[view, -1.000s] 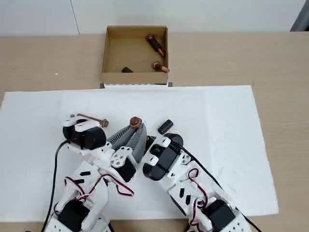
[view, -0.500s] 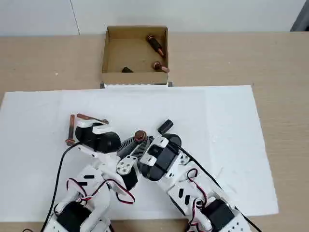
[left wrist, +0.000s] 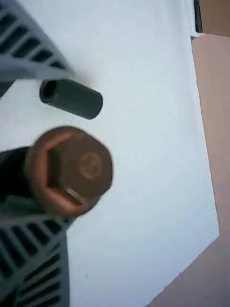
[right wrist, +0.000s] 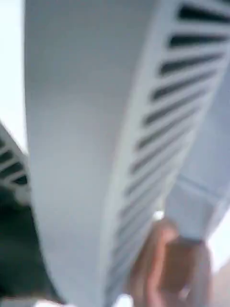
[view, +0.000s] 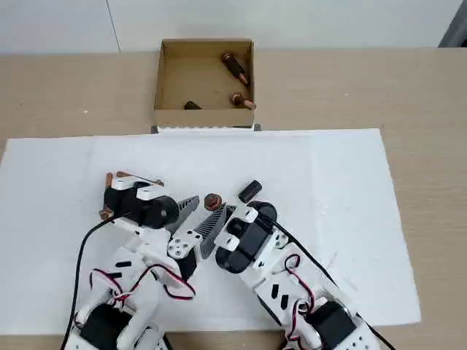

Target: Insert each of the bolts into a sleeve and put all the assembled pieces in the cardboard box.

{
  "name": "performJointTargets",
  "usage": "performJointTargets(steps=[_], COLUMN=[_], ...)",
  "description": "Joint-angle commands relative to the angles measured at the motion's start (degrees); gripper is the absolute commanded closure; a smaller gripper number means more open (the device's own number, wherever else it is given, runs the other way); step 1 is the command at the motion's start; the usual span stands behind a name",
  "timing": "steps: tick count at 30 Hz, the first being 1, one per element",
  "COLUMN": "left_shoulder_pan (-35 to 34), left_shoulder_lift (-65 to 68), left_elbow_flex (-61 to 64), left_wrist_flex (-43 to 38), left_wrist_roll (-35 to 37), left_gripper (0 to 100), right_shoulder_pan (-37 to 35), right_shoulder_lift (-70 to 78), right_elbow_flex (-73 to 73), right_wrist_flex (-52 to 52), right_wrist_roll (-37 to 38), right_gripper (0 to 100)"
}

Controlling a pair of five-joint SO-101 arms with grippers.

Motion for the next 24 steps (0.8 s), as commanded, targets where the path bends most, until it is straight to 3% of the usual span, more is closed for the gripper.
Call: performJointTargets(steps=[1,14,18,24], left_shoulder_pan=[0.18,1.93,1.93,-6.86], left_shoulder_lift=[-0.09,-0.09,-0.26,-0.35], left_elbow_flex=[-5.41,-11.21,-12.53,-10.15], left_wrist_flex=[1.58,4.13,4.13,4.04], left_wrist_roll=[0.00,2.20,-0.18,-6.24], left_gripper=[83,85,97,100], right_shoulder_pan=[-0.04,-0.04,1.98,6.99], right_shoulder_lift=[-0.57,-0.57,-0.57,-0.57], right_elbow_flex=[-3.08,-3.16,-3.08,-2.99], right_wrist_flex=[-1.63,-1.36,-1.27,-1.27], right_wrist_roll=[0.35,0.35,0.26,-0.09], right_gripper=[99.6,99.6,99.6,99.6])
